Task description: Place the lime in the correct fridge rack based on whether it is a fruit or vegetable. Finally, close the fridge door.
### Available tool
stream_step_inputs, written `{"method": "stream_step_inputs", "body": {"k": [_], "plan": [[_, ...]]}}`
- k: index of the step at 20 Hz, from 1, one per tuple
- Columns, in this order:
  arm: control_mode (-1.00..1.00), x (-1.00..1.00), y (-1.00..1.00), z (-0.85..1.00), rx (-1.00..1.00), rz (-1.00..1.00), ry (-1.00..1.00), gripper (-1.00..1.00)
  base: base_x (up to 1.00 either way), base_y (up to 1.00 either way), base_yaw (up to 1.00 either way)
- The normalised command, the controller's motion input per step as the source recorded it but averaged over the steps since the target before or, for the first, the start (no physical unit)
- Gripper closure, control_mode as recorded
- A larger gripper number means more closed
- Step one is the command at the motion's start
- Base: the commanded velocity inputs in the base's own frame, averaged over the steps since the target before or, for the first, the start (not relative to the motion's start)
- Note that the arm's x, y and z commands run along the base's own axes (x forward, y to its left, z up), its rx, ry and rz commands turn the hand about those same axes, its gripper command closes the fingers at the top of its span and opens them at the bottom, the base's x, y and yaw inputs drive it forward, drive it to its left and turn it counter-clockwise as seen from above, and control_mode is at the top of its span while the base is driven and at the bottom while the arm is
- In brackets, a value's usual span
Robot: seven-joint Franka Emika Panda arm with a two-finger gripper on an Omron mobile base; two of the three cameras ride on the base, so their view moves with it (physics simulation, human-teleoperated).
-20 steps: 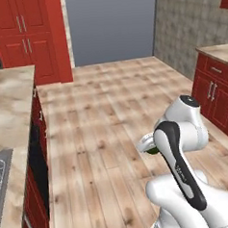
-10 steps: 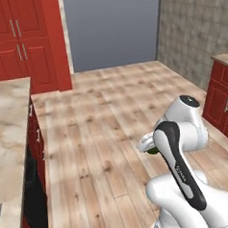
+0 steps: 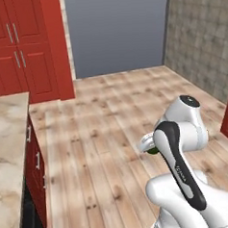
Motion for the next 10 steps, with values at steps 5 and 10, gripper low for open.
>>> {"method": "stream_step_inputs", "body": {"k": [5,10], "plan": [[1.00,0.00,0.00,0.00,0.00,0.00,0.00,1.00,1.00,0.00,0.00],[1.00,0.00,0.00,0.00,0.00,0.00,0.00,1.00,1.00,0.00,0.00]]}}
